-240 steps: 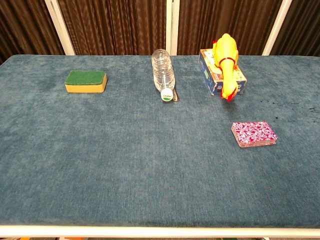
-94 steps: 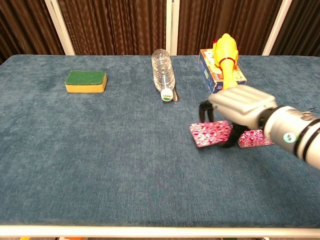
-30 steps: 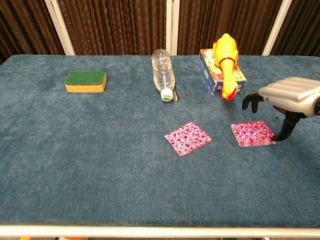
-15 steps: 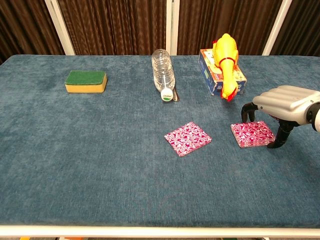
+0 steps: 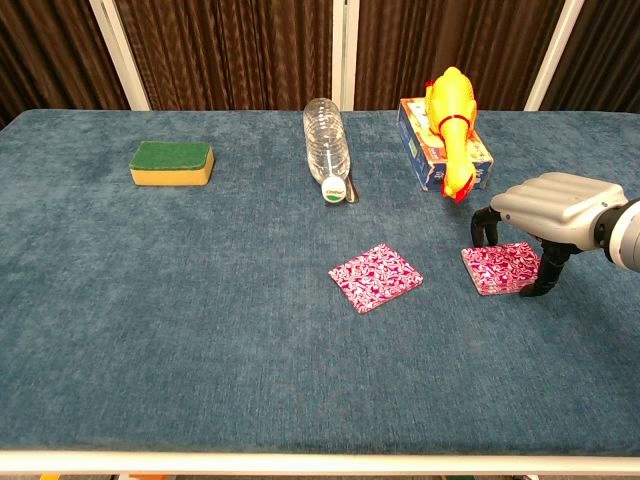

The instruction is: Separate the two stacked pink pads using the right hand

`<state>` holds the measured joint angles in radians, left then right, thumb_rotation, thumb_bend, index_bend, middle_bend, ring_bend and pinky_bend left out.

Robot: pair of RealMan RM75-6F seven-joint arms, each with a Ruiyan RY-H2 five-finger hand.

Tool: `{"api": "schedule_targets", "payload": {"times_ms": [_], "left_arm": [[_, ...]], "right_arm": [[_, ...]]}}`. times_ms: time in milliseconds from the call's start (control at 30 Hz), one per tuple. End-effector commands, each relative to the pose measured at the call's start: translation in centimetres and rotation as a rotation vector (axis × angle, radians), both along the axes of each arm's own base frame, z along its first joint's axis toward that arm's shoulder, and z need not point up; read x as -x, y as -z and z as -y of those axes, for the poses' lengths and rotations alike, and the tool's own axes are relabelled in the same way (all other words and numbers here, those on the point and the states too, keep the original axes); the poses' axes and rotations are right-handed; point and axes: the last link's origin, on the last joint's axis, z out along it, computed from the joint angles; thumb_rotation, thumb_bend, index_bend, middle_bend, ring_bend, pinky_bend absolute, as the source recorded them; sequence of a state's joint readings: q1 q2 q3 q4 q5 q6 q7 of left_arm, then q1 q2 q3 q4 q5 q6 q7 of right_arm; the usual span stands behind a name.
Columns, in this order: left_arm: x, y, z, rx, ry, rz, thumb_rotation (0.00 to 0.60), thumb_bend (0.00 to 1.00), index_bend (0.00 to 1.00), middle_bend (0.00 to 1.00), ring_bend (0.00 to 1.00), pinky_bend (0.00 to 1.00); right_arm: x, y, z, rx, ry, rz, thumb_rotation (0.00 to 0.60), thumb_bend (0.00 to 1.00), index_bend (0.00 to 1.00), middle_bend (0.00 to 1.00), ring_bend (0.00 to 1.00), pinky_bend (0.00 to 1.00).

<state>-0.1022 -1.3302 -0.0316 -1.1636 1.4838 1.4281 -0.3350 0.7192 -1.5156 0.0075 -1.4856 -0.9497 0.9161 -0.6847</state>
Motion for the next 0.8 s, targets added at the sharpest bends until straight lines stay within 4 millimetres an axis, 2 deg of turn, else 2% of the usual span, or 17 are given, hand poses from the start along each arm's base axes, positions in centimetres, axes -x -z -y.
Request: {"api": "schedule_targets", "payload": {"times_ms": [33,800], "left_arm": [[0.04,-0.01,-0.02,-0.001,-0.001,0.001,0.6,0.03,0.16,0.15,0.08,0.18],[0.16,-0.11,0.02,-0.005,-0.002,0.004,0.6,0.03,0.16,0.16,0.08,0.18]], "right_arm": [[-0.16,0.05,0.05,0.006,-0.004,0.004,0.6,0.06,0.36,0.35,0.83,0.94],[-0.48,-0.07,0.1,0.035,-0.014,0.01,0.6,0.1,0.44,0.42,0.84,0.94]]}}
